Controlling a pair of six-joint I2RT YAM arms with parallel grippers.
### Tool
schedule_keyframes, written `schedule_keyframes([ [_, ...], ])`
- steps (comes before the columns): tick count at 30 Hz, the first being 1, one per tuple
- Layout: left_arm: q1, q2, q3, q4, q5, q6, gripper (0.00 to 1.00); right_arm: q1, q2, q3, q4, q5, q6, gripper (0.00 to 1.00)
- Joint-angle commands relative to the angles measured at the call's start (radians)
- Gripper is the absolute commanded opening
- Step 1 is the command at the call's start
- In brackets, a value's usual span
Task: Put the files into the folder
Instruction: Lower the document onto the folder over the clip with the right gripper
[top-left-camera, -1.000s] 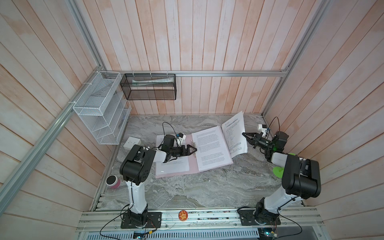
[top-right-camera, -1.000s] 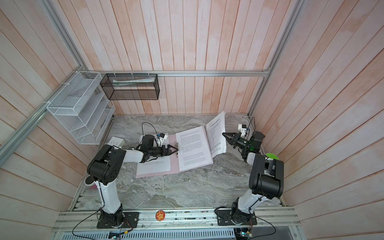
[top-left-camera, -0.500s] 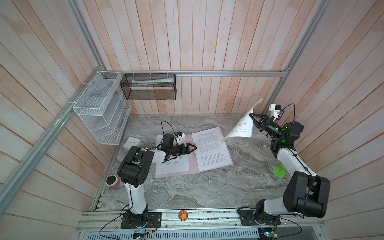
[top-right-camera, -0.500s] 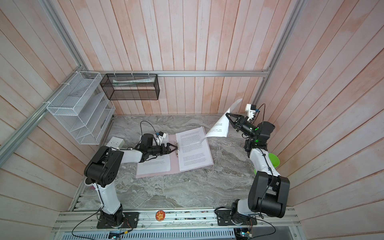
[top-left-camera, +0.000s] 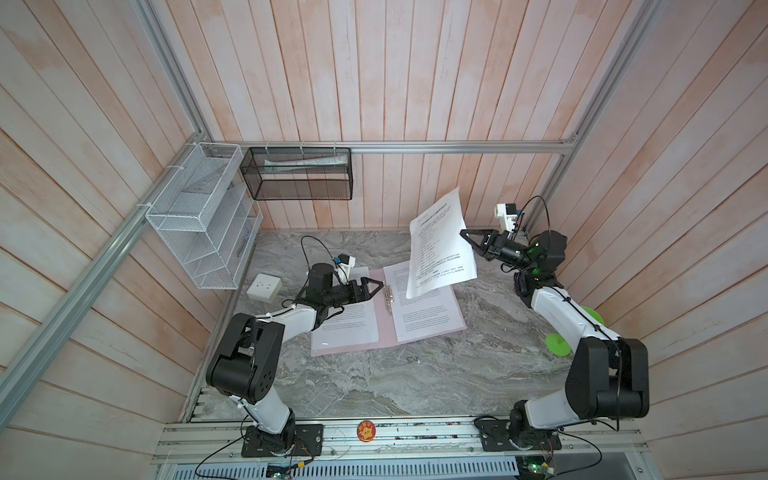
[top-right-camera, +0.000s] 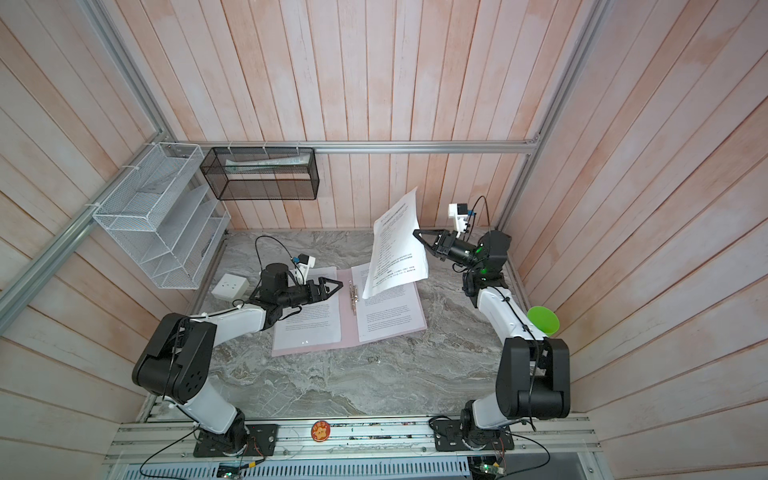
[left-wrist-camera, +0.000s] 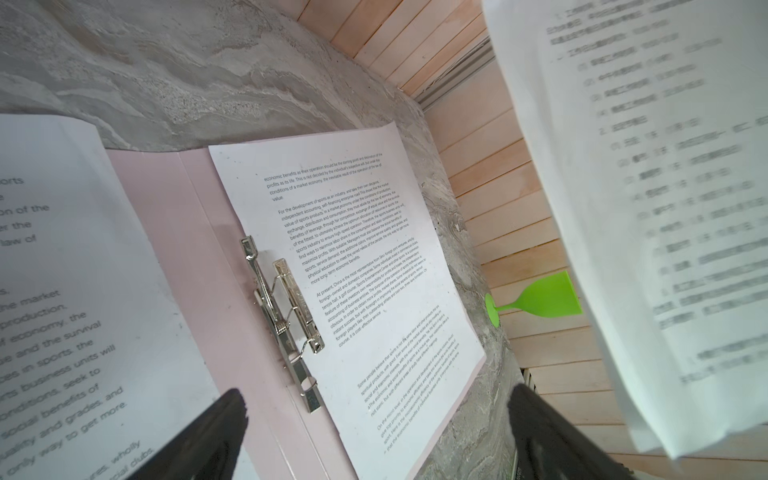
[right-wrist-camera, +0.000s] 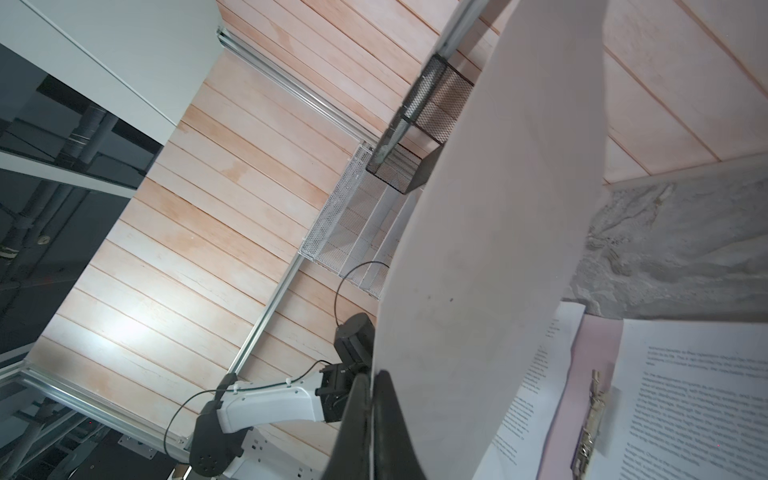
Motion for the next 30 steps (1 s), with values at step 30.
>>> schedule_keyframes([
  [30, 0.008, 0.013, -0.031, -0.043, -0.026, 0.03, 1.0, -0.047, 0.058, -0.442, -0.074, 0.454, -0.029, 0.0],
])
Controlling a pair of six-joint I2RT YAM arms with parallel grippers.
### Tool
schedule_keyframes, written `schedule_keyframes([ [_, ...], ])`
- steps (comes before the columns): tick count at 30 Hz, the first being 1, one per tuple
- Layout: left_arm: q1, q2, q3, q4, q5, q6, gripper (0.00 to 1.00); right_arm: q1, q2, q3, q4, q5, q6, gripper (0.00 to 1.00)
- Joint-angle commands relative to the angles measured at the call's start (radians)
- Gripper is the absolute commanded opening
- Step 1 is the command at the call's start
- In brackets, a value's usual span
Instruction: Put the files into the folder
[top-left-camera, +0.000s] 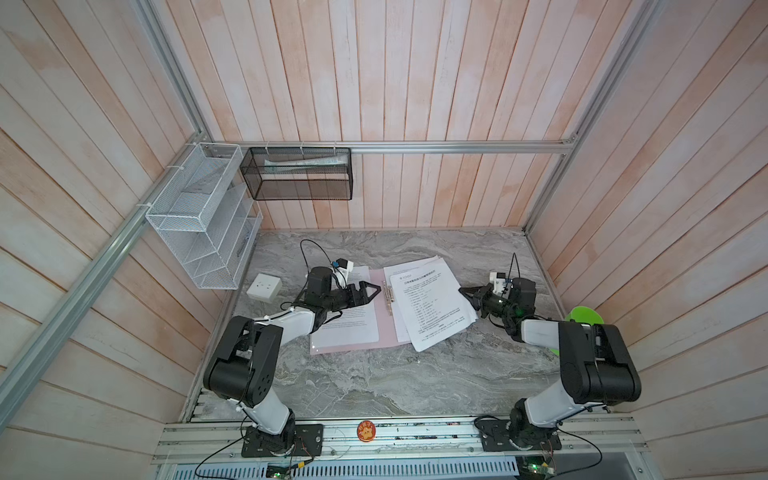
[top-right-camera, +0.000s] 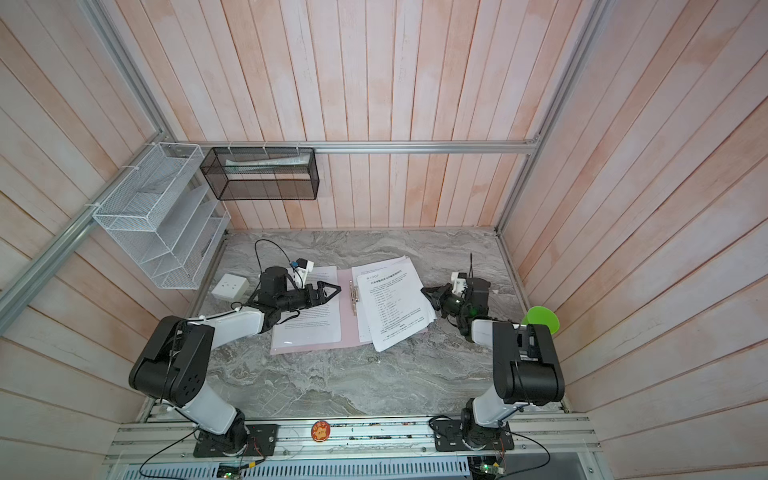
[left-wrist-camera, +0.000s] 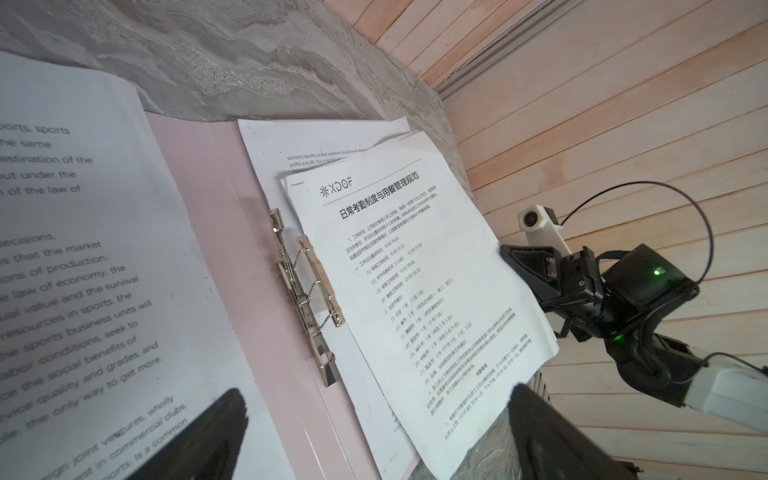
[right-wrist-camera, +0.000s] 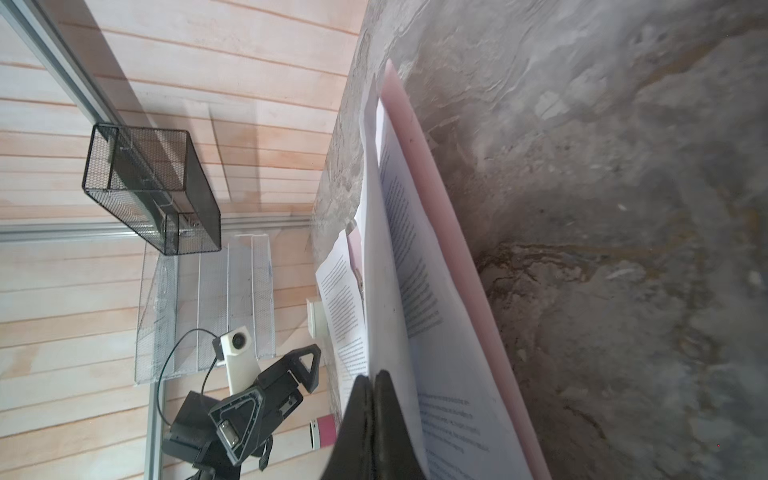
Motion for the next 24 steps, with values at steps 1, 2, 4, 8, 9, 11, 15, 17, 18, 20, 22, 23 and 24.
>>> schedule_keyframes([
  [1, 0.005, 0.018, -0.009, -0.002, -0.005, 0.02, 1.0, -0.006, -0.008, -0.004, 0.079, 0.078, 0.041, 0.0],
  [2, 0.004, 0.02, -0.011, 0.0, -0.005, 0.02, 1.0, -0.006, -0.002, 0.0, 0.082, 0.078, 0.048, 0.0],
  [4, 0.005, 0.025, -0.01, 0.003, -0.003, 0.017, 1.0, -0.005, 0.004, 0.012, 0.073, 0.087, 0.052, 0.0],
  [8, 0.005, 0.031, -0.012, 0.005, -0.002, 0.015, 1.0, 0.003, -0.013, 0.045, 0.011, 0.131, 0.024, 0.0],
  [9, 0.004, 0.031, -0.012, 0.007, -0.003, 0.014, 1.0, 0.007, -0.017, 0.048, 0.014, 0.142, 0.023, 0.0],
  [11, 0.005, 0.036, -0.014, 0.009, -0.003, 0.012, 1.0, 0.012, -0.021, 0.054, 0.009, 0.163, 0.031, 0.0],
  [15, 0.004, 0.042, -0.013, 0.015, -0.005, 0.007, 1.0, 0.028, 0.003, 0.048, 0.036, 0.172, 0.045, 0.0],
  [17, 0.004, 0.044, -0.011, 0.017, -0.003, 0.006, 1.0, 0.033, 0.014, 0.043, 0.039, 0.158, 0.058, 0.0],
  [18, 0.005, 0.043, -0.01, 0.017, -0.003, 0.006, 1.0, 0.038, 0.011, 0.028, 0.05, 0.163, 0.068, 0.0],
  [20, 0.005, 0.044, -0.008, 0.014, -0.002, 0.009, 1.0, 0.043, -0.004, 0.021, 0.006, 0.158, 0.063, 0.0],
  [22, 0.005, 0.044, -0.007, 0.01, -0.003, 0.013, 1.0, 0.048, -0.029, -0.001, -0.016, 0.141, 0.065, 0.0],
  [23, 0.004, 0.044, -0.008, 0.009, -0.003, 0.014, 1.0, 0.051, -0.046, -0.014, -0.023, 0.129, 0.058, 0.0],
  [24, 0.004, 0.044, -0.01, 0.011, -0.005, 0.015, 1.0, 0.053, -0.059, -0.02, -0.047, 0.115, 0.046, 0.04],
])
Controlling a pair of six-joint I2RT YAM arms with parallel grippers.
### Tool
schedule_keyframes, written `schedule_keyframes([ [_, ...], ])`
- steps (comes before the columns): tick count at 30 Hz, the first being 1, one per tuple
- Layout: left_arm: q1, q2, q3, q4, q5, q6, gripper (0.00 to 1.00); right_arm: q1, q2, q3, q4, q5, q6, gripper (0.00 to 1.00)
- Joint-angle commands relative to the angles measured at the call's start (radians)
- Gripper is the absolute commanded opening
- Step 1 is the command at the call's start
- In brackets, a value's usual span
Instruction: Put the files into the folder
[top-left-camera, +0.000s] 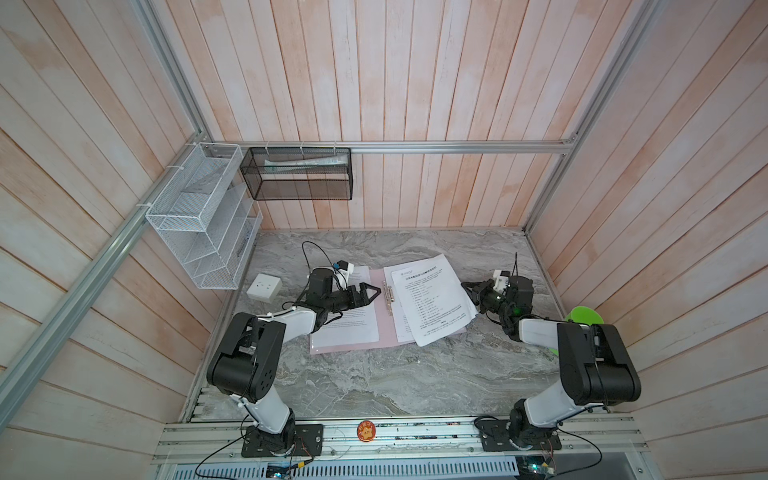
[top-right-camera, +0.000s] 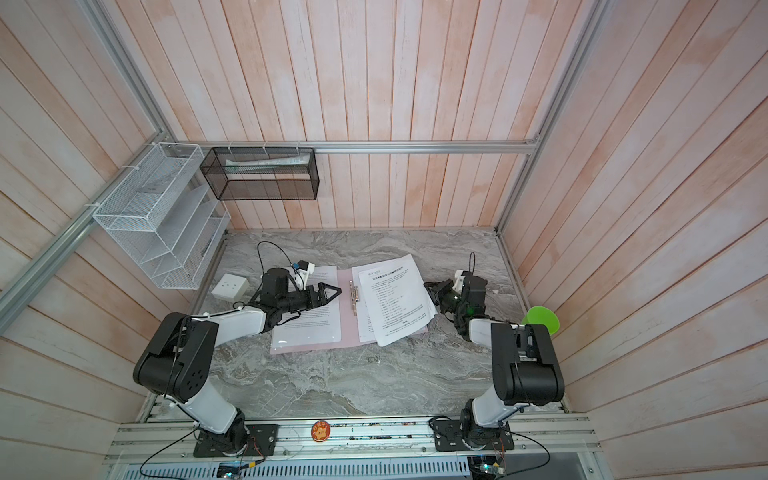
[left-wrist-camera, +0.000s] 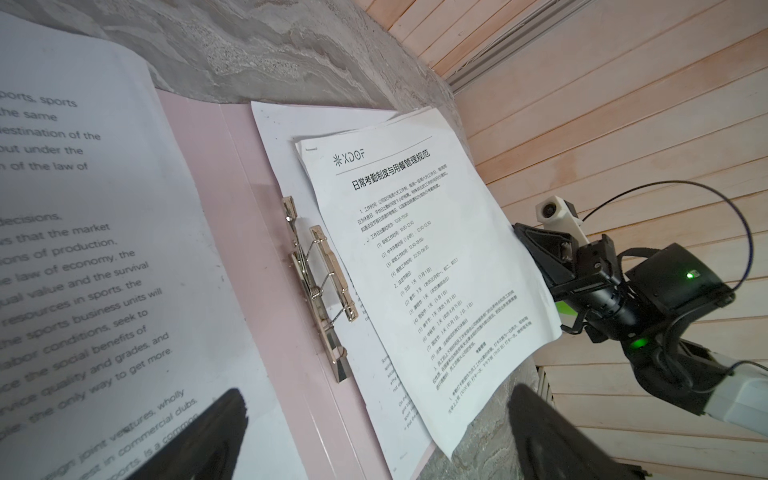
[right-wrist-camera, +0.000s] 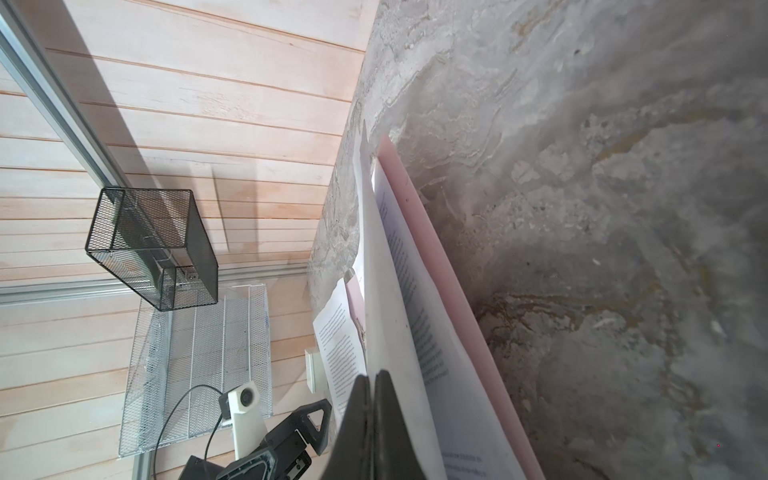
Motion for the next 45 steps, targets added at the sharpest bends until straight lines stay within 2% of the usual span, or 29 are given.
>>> schedule_keyframes([
  [1, 0.005, 0.016, -0.01, 0.01, -0.005, 0.015, 1.0, 0.012, -0.055, -0.029, -0.071, -0.038, -0.022, 0.11],
  [4, 0.005, 0.025, -0.015, 0.027, -0.002, 0.011, 1.0, 0.013, -0.063, -0.033, -0.097, -0.107, -0.059, 0.23],
  [8, 0.005, 0.048, -0.024, 0.06, 0.012, -0.003, 1.0, 0.018, -0.006, 0.006, -0.135, -0.217, -0.098, 0.25],
  [10, 0.005, 0.051, -0.025, 0.064, 0.014, -0.004, 1.0, 0.021, -0.001, 0.024, -0.204, -0.202, -0.146, 0.26],
  [12, 0.005, 0.046, -0.031, 0.069, 0.015, -0.001, 1.0, 0.031, -0.013, 0.072, -0.351, -0.162, -0.254, 0.33],
  [14, 0.004, 0.032, -0.034, 0.059, 0.014, 0.007, 1.0, 0.052, -0.027, 0.132, -0.482, -0.159, -0.365, 0.35],
  [16, 0.004, 0.016, -0.035, 0.039, 0.002, 0.023, 1.0, 0.099, -0.049, 0.2, -0.671, -0.12, -0.5, 0.33],
  [18, 0.005, 0.002, -0.032, 0.013, -0.013, 0.043, 1.0, 0.183, -0.053, 0.311, -0.931, -0.015, -0.668, 0.23],
  [20, 0.005, -0.01, -0.031, -0.007, -0.027, 0.057, 1.0, 0.267, -0.055, 0.355, -1.077, 0.065, -0.745, 0.23],
  [24, 0.005, -0.031, -0.027, -0.021, -0.047, 0.059, 1.0, 0.447, -0.072, 0.362, -1.2, 0.191, -0.763, 0.31],
  [28, 0.005, -0.064, -0.018, -0.026, -0.049, 0.048, 1.0, 0.585, -0.082, 0.359, -1.269, 0.308, -0.737, 0.31],
  [31, 0.004, -0.091, -0.014, -0.038, -0.058, 0.049, 1.0, 0.648, -0.102, 0.346, -1.306, 0.369, -0.711, 0.31],
  [38, 0.003, -0.122, -0.027, -0.061, -0.084, 0.063, 1.0, 0.687, -0.117, 0.257, -1.309, 0.414, -0.679, 0.23],
  [45, 0.003, -0.125, -0.035, -0.066, -0.09, 0.066, 1.0, 0.687, -0.069, 0.239, -1.272, 0.469, -0.691, 0.24],
])
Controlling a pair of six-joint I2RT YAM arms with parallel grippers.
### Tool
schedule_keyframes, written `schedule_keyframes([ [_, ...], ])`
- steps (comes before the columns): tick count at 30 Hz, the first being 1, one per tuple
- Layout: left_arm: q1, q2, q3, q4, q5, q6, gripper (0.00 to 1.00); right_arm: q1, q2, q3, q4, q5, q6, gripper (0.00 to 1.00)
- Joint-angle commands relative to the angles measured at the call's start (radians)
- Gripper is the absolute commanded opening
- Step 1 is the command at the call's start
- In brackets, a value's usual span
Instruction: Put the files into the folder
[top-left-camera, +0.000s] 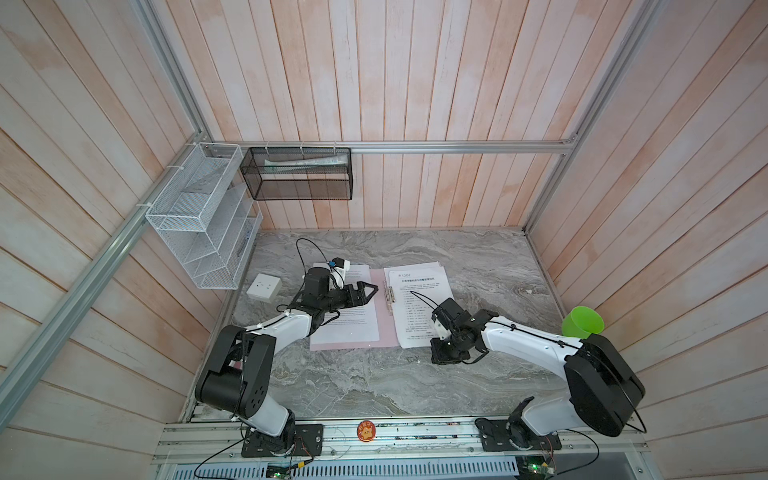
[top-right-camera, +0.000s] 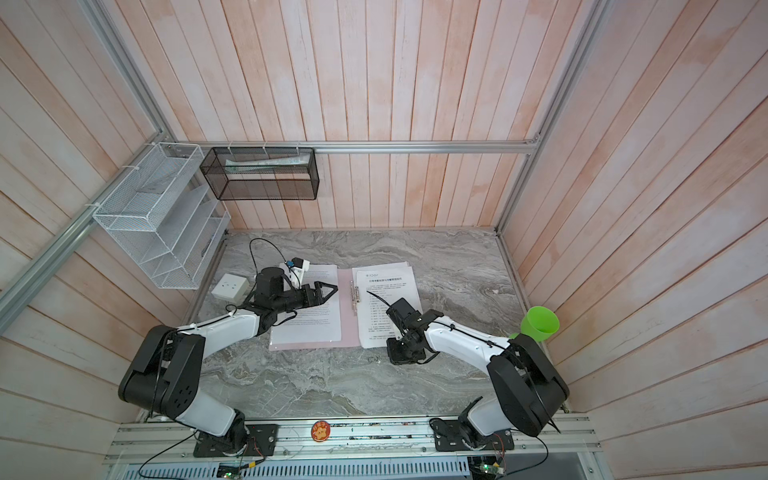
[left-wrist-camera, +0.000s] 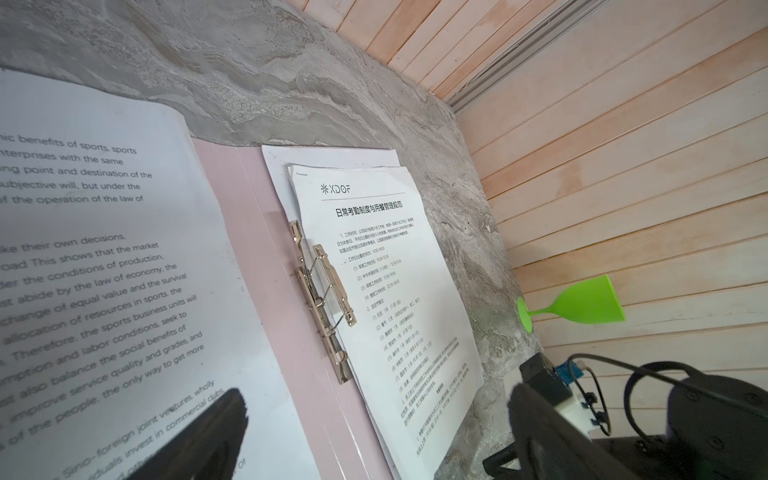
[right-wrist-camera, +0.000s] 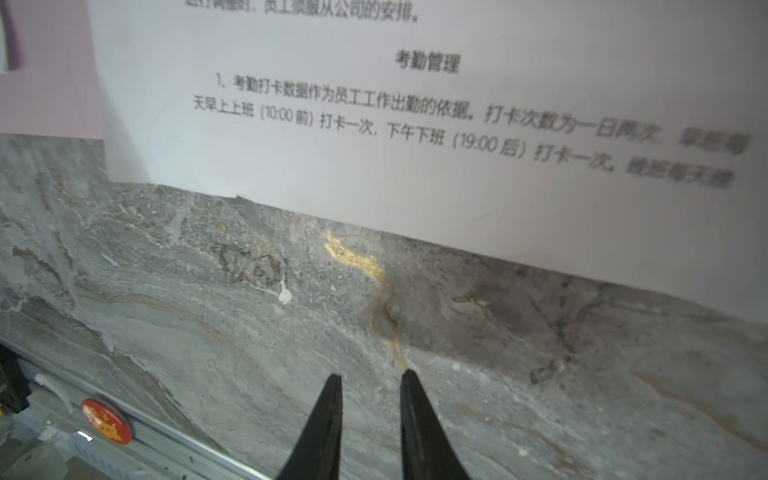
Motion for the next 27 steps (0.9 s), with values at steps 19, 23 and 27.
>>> schedule_keyframes([
  [19, 0.005, -0.026, -0.013, -0.038, -0.028, 0.038, 1.0, 0.005, 0.197, 0.134, 0.017, 0.276, -0.049, 0.25],
  [23, 0.005, -0.015, -0.005, -0.04, -0.023, 0.038, 1.0, 0.004, 0.218, 0.169, 0.005, 0.307, -0.059, 0.25],
  [27, 0.005, -0.008, -0.002, -0.036, -0.019, 0.038, 1.0, 0.006, 0.222, 0.195, 0.009, 0.296, -0.065, 0.25],
])
